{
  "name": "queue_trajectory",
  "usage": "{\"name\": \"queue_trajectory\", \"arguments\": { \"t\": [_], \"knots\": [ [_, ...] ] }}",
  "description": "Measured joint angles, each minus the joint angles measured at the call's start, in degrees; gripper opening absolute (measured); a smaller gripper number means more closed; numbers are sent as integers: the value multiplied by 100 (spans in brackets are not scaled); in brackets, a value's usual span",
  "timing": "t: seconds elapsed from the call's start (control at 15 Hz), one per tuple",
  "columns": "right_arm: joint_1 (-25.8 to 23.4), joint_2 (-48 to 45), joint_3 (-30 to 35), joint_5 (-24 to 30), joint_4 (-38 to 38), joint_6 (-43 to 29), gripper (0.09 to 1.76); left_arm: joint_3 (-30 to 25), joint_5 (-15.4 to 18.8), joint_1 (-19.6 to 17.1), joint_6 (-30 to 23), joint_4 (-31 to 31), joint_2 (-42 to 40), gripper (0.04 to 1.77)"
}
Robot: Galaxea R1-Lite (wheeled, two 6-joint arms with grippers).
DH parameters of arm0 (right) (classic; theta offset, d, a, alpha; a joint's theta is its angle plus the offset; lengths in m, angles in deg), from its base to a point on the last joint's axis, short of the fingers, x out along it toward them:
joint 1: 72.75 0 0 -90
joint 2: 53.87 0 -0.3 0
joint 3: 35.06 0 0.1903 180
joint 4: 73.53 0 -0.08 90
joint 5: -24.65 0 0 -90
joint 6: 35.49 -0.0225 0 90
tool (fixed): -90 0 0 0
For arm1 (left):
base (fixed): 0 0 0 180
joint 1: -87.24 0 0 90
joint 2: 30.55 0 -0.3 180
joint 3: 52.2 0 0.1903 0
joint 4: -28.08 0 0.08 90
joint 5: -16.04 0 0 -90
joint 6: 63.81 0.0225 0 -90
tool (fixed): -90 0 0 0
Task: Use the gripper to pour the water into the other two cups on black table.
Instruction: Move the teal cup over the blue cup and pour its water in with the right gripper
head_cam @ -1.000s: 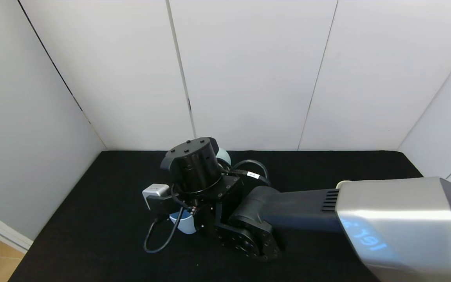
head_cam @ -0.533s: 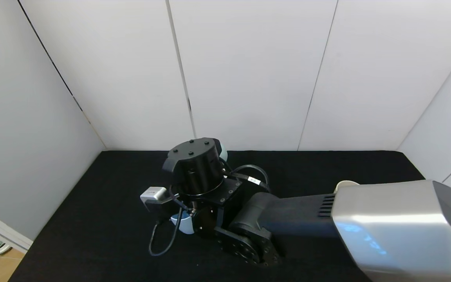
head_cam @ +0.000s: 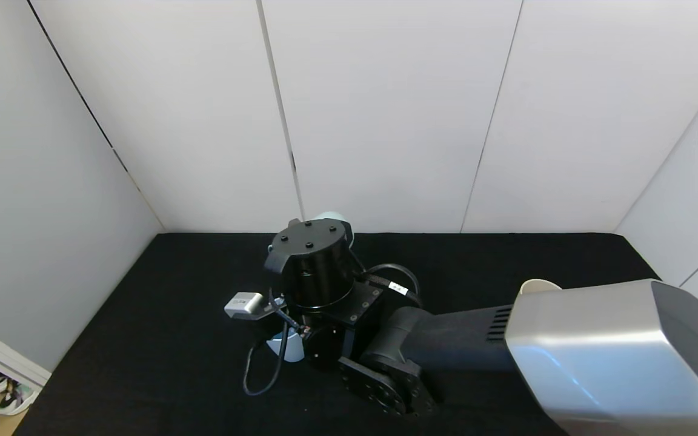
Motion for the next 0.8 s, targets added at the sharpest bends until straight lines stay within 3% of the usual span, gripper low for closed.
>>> {"name": "queue_trajectory", "arguments": {
  "t": [0.4, 0.8],
  "knots": [
    [13, -24, 17, 16, -22, -289, 123, 0, 0, 0, 2, -2, 0, 172],
    [108, -44, 17, -363, -135, -2086, 123, 0, 0, 0, 2, -2, -2, 172]
  ]
}}
